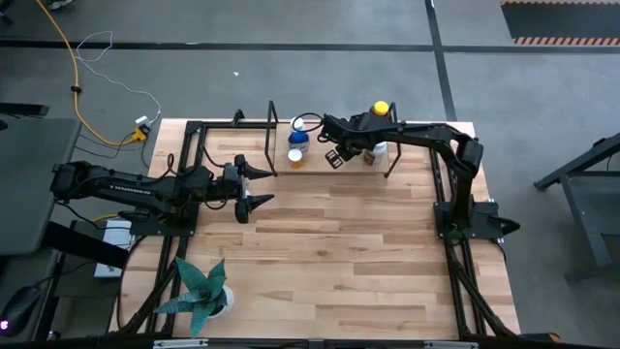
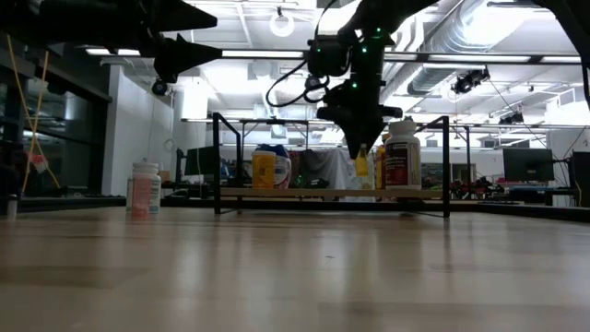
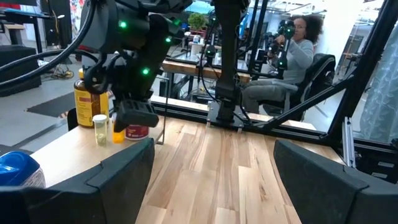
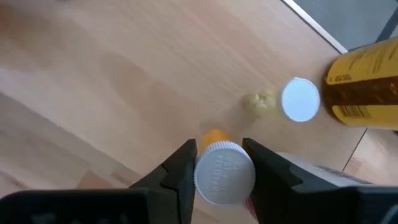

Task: Pick and place medicine bottles onto shelf by color
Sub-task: Put the orange pill bottle on the shelf

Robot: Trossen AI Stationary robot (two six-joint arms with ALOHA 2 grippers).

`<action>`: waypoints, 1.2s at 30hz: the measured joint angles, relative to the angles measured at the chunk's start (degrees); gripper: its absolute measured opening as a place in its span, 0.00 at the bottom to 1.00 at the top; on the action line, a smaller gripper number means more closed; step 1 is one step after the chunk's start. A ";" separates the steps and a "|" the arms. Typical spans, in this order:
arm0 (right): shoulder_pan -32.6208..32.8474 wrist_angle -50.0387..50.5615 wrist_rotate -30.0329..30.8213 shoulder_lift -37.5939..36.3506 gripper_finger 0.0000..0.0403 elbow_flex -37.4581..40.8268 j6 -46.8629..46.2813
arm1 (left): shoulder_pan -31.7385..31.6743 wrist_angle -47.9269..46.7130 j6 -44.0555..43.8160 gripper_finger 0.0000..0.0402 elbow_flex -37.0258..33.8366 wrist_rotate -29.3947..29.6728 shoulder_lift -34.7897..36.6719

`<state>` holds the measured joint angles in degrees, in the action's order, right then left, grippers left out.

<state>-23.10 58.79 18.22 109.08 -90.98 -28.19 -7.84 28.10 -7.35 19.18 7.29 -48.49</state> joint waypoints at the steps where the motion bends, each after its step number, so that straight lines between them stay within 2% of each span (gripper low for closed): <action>1: -0.27 0.02 -0.04 0.00 0.27 0.00 -0.35 | 0.00 0.00 0.00 0.80 0.00 0.00 0.00; 12: -2.49 -3.05 0.14 0.00 0.27 0.00 -6.43 | 0.00 0.01 -0.17 0.80 0.00 -0.02 0.00; 36: -2.18 -1.90 2.43 2.05 0.27 -0.09 -8.67 | 0.02 -0.02 -0.11 0.80 0.00 -0.20 0.00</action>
<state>-25.29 56.89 20.66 111.13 -91.07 -36.86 -7.81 28.08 -7.46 19.18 7.09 -48.49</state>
